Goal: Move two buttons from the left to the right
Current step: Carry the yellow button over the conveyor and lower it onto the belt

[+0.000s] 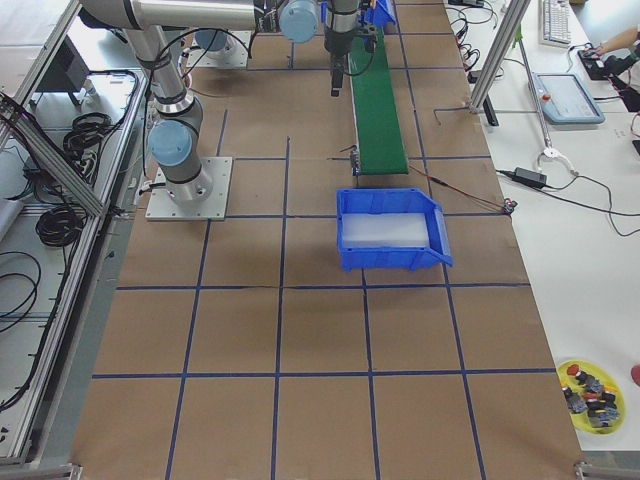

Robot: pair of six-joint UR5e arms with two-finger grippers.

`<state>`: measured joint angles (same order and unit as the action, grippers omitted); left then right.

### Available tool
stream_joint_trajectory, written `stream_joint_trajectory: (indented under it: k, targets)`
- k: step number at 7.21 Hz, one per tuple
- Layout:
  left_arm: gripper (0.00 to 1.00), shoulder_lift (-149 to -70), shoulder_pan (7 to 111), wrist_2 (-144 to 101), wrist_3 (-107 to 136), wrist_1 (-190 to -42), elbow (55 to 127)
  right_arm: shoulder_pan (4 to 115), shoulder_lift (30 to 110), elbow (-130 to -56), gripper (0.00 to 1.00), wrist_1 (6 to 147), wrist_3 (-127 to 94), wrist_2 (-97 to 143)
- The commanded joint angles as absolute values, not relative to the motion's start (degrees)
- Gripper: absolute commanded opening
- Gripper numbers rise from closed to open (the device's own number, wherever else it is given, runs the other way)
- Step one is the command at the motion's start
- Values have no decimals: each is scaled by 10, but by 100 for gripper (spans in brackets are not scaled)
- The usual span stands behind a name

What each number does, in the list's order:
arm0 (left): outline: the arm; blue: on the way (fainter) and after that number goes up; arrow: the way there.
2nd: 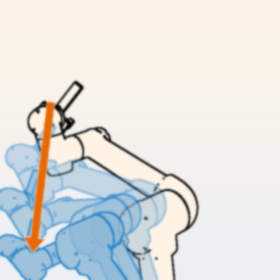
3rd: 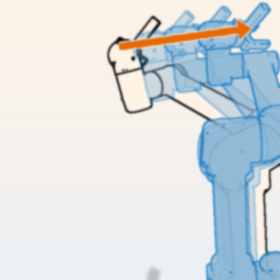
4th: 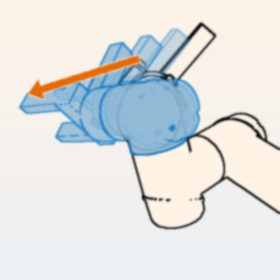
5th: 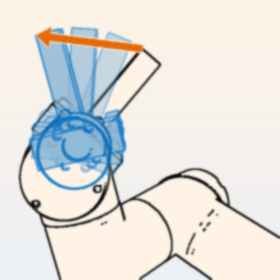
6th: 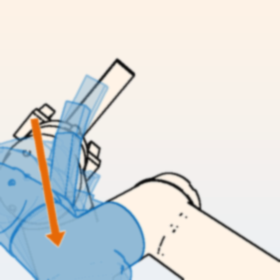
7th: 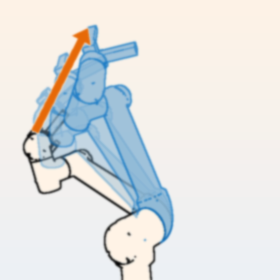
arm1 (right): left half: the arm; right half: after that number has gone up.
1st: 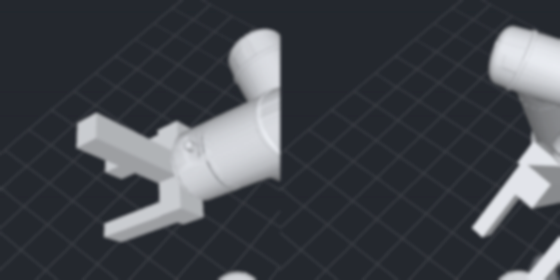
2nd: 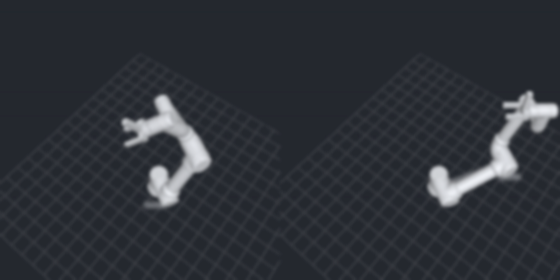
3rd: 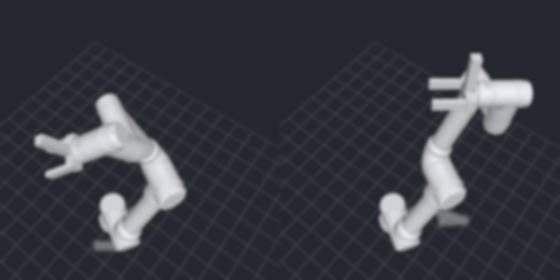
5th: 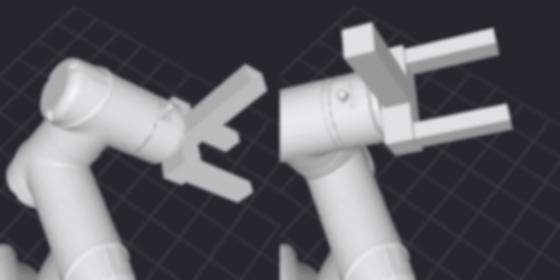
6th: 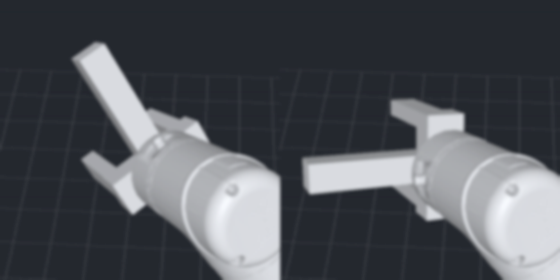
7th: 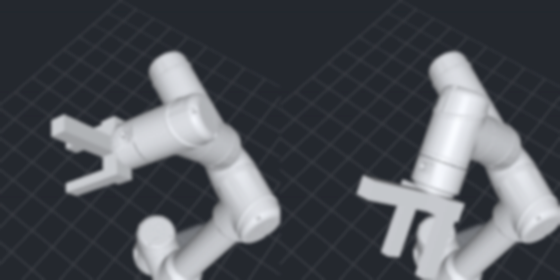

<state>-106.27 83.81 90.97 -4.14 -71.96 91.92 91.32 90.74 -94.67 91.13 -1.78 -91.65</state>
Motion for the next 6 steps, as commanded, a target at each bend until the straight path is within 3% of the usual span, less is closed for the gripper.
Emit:
stream_joint_trajectory:
  k: [1, 4, 6]
  targets:
    - [0, -1106, 871, 911, -5, -684, 928, 913, 904, -946, 100, 911, -18, -917]
    - [1, -1112, 860, 910, -9, -536, 1014, 912, 904, -946, 100, 911, -18, -917]
    - [1, -1125, 859, 904, 2, -524, 1022, 912, 904, -945, 100, 911, -18, -917]
